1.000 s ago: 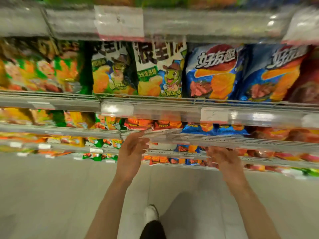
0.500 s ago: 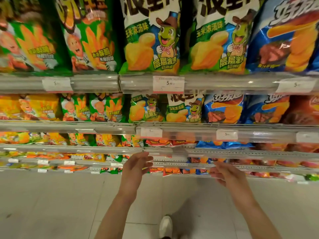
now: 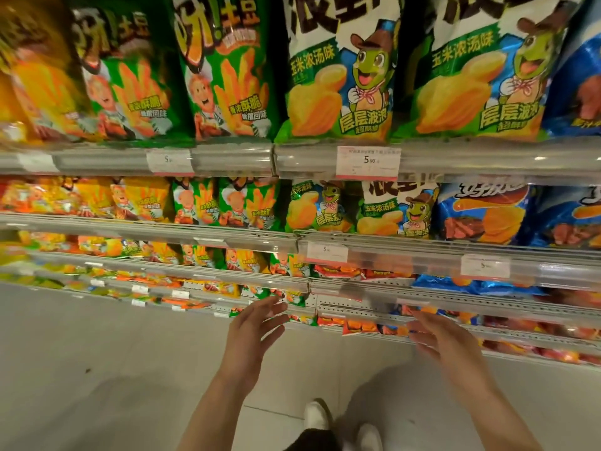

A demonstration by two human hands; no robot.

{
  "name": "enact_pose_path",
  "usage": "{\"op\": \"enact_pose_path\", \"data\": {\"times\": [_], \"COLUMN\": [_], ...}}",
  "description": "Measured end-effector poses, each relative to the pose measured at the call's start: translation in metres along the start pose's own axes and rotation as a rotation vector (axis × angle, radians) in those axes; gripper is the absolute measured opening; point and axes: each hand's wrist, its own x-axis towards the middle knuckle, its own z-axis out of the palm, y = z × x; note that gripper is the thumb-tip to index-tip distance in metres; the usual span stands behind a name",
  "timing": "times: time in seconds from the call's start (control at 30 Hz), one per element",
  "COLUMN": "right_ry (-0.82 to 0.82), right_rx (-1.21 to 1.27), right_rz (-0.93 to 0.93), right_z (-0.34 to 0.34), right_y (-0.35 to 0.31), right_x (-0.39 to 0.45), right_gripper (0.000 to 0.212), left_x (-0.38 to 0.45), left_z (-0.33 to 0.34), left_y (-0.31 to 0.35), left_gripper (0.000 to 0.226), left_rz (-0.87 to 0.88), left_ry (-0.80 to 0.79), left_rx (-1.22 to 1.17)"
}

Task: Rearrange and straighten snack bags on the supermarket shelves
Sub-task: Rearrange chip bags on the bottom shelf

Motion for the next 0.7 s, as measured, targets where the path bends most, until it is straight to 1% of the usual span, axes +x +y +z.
{"op": "enact_pose_path", "data": {"times": [0.13, 0.3, 0.5, 0.6, 0.7], "right_ry": [-0.015, 0.038, 0.092, 0.066, 0.101], "right_rx": [0.027, 0.010, -0.026, -0.032, -0.046], "right_rz": [0.019, 0.012, -0.033, -0.032, -0.037], "right_z": [0.019, 0.058, 0.148, 0.202, 0.248], "right_y": [0.004, 0.015, 0.039, 0.049, 0.059], "right_x": [-0.004, -0.004, -0.011, -0.026, -0.032], "right_gripper": [0.023, 0.019, 0.018, 0.017, 0.019], "left_x": [0.012, 0.042, 0.093, 0.112, 0.129], "left_z": [-0.020, -0.052, -0.128, -0.173, -0.205], "left_y": [-0.003, 0.012, 0.046, 0.068, 0.086], "left_gripper": [0.025, 0.025, 0.025, 0.023, 0.023], "left_rz": [-0.049, -0.065, -0.089, -0.091, -0.074], "left_ry": [0.019, -0.016, -0.147, -0.173, -0.167], "left_rx": [-0.067, -0.093, -0.102, -0.053, -0.019]}}
